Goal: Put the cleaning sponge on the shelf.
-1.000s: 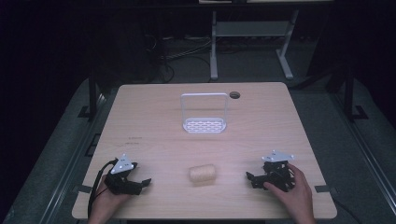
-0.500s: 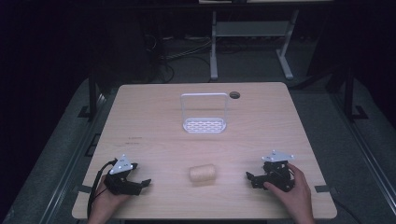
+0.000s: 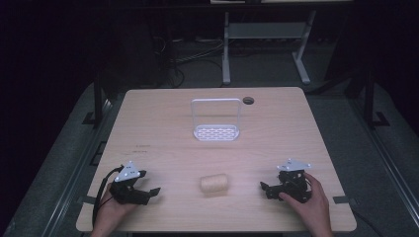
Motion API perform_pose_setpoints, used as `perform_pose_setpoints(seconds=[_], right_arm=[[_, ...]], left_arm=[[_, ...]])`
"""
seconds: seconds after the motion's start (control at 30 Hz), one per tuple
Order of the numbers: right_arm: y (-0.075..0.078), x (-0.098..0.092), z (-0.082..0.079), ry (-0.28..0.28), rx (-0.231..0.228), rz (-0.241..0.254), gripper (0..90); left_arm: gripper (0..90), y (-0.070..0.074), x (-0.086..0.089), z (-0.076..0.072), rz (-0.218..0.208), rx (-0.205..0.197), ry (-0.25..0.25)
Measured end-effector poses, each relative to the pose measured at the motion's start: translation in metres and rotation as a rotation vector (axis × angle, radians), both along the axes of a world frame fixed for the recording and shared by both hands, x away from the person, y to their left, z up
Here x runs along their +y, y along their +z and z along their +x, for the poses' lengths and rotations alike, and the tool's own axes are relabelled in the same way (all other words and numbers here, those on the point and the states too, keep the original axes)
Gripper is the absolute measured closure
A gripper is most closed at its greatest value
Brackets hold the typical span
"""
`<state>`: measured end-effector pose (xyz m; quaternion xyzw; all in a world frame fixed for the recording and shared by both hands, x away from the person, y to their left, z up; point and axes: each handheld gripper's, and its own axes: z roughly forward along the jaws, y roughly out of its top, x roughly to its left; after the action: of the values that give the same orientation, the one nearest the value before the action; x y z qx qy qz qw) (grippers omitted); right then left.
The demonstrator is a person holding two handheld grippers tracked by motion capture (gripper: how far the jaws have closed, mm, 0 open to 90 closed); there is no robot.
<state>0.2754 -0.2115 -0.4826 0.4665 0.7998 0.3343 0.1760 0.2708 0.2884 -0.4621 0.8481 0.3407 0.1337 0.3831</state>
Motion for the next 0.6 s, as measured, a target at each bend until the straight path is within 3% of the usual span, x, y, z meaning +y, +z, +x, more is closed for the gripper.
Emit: perform_pose_setpoints(seconds=[0.6], right_arm=[[0.000, 0.000, 0.000, 0.001, 0.000, -0.001, 0.9]], left_arm=[[14.0, 0.013, -0.015, 0.009, -0.050, 0.011, -0.067]])
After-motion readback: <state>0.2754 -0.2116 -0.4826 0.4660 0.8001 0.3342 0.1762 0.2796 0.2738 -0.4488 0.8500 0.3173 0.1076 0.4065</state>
